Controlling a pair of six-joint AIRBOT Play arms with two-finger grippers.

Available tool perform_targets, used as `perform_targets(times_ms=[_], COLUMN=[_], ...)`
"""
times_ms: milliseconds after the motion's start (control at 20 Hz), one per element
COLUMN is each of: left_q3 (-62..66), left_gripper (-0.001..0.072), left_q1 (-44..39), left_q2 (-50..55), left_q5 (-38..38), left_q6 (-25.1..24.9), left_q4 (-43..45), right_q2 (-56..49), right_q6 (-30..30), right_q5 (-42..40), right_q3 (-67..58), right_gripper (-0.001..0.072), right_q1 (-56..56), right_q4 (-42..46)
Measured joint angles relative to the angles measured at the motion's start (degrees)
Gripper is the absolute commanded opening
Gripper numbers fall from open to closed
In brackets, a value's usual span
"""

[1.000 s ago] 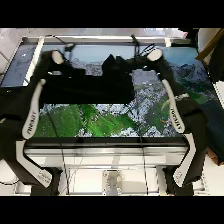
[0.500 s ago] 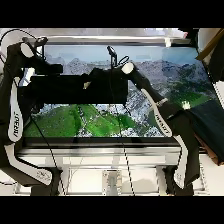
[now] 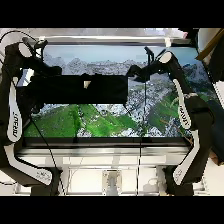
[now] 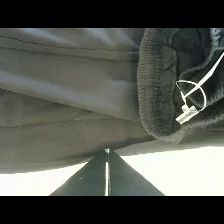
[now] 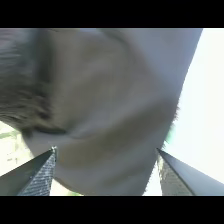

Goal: Fold the clothes and pants, and hang the long-sleeved shirts on hangers.

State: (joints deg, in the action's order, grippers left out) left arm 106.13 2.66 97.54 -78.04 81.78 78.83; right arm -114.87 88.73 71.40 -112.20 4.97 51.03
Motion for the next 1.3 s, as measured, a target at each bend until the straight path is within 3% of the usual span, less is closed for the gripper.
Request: perform_targets(times_ms=[550,600,750,900,1050,1300], left_q3=[0.0,0.0,0.0,0.0,0.0,0.0], left_gripper=[0.0008,0.0008,0.0008,0.0008,0.0008,0.0008], left_q1=[-0.04,-0.04,-0.04,-0.04,-0.04,-0.33], left_q2=[0.0,0.0,0.0,0.0,-0.04,-1.9], left_q5=[-0.26,-0.26,-0.26,-0.26,-0.57,-2.71], left_q6=[-0.13,-0.13,-0.13,-0.13,-0.13,-0.13], left_q4=[0.02,0.02,0.0,0.0,0.0,0.04], right_q2=[-11.67,-11.87,-12.2,-12.31,-12.22,-7.37], right_q6=[1.62,1.11,-1.03,-2.1,-2.6,-2.82], right_q5=[-3.43,-3.63,-4.83,-6.64,-5.68,5.81], right_q3=[2.6,2.64,2.64,2.64,1.09,-2.8], right_gripper=[0.0684,0.0653,0.0419,0.0027,0.0023,0.0023], right_q1=[-1.4,-0.94,1.05,3.08,3.69,0.0], right_q4=[-15.72,-16.55,-19.87,-21.42,-21.88,-15.93])
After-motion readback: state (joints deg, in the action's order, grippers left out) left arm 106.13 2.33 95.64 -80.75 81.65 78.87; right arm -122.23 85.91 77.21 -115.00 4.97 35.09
